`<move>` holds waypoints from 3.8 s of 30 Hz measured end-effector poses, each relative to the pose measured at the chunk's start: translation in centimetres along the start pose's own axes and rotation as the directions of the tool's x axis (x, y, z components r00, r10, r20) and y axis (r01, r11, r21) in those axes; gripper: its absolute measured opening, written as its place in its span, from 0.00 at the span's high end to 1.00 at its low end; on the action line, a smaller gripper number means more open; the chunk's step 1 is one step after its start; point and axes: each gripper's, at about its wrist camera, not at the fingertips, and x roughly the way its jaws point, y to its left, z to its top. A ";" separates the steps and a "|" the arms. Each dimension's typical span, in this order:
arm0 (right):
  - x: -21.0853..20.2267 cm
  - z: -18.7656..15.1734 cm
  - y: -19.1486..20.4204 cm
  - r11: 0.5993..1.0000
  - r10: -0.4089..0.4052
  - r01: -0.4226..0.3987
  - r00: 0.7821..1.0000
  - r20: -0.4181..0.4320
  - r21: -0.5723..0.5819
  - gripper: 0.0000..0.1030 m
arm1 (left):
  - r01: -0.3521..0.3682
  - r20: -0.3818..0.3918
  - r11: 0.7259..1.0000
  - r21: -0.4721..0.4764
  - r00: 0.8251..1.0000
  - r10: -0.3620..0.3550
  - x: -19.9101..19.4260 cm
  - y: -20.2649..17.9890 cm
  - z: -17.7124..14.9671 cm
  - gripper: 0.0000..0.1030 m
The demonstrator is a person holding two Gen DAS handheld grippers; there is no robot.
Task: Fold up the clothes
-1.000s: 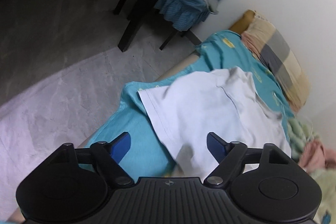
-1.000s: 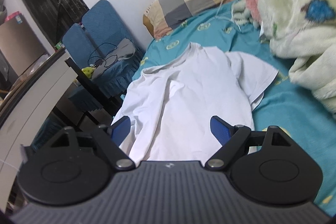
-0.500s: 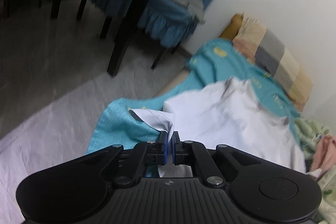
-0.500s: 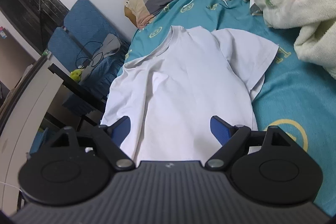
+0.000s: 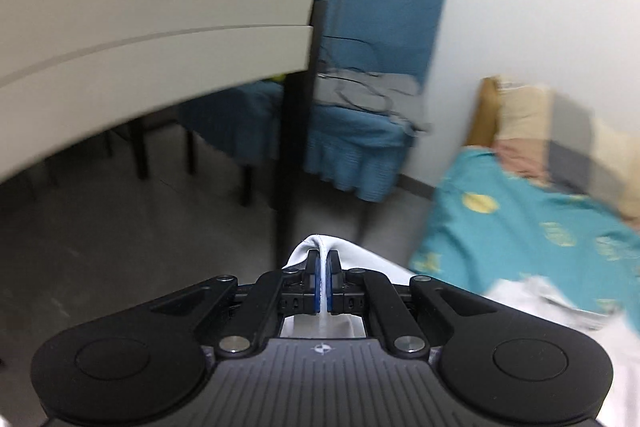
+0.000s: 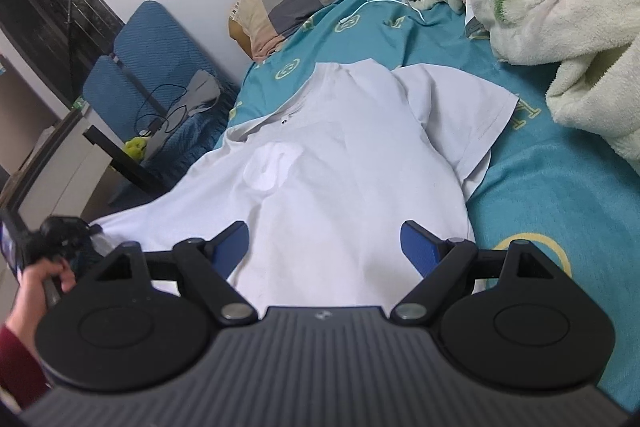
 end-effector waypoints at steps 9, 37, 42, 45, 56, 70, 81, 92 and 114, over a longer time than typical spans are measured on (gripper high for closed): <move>2.4 0.1 -0.1 0.998 -0.046 0.045 0.999 -0.019 -0.037 0.18 | 0.065 -0.164 0.994 -0.083 0.983 -0.078 5.7 2.4 -5.0 0.81; -5.1 0.4 -1.1 0.998 -0.061 0.062 0.994 0.087 -0.006 0.18 | 0.586 -0.818 0.803 0.110 0.512 -0.262 -16.6 10.7 -21.0 0.48; -5.4 0.9 -1.9 0.998 -0.062 0.059 0.993 0.101 0.030 0.18 | 0.597 -0.835 0.791 0.136 0.499 -0.232 -18.5 11.6 -20.5 0.98; -5.3 1.1 -1.8 0.998 -0.062 0.059 0.993 0.102 0.029 0.18 | 0.602 -0.840 0.786 0.143 0.494 -0.226 -19.8 12.4 -19.4 0.99; -7.1 2.8 -3.5 0.993 -0.103 0.091 0.981 0.167 0.075 0.18 | 0.456 -0.853 0.861 0.225 0.520 -0.052 -19.8 13.3 -19.0 0.97; -8.1 3.2 -4.0 0.994 -0.086 0.074 0.986 0.142 0.084 0.18 | 0.438 -0.499 0.841 0.317 0.831 -0.244 -28.2 1.5 -13.7 0.20; -9.2 2.6 -5.0 0.987 -0.079 0.058 0.987 0.137 0.151 0.18 | 0.493 -0.174 0.799 0.344 0.870 -0.462 -27.3 -11.0 -17.3 0.17; -6.7 0.7 -3.4 0.987 -0.123 0.113 0.989 0.080 0.118 0.22 | 0.468 -0.154 0.840 0.273 0.883 -0.442 -23.6 -7.1 -22.0 0.17; 4.4 3.3 -10.9 0.894 -0.204 0.156 0.976 0.073 0.420 0.24 | 0.419 -0.174 0.902 0.106 0.901 -0.398 -21.8 -4.5 -21.1 0.15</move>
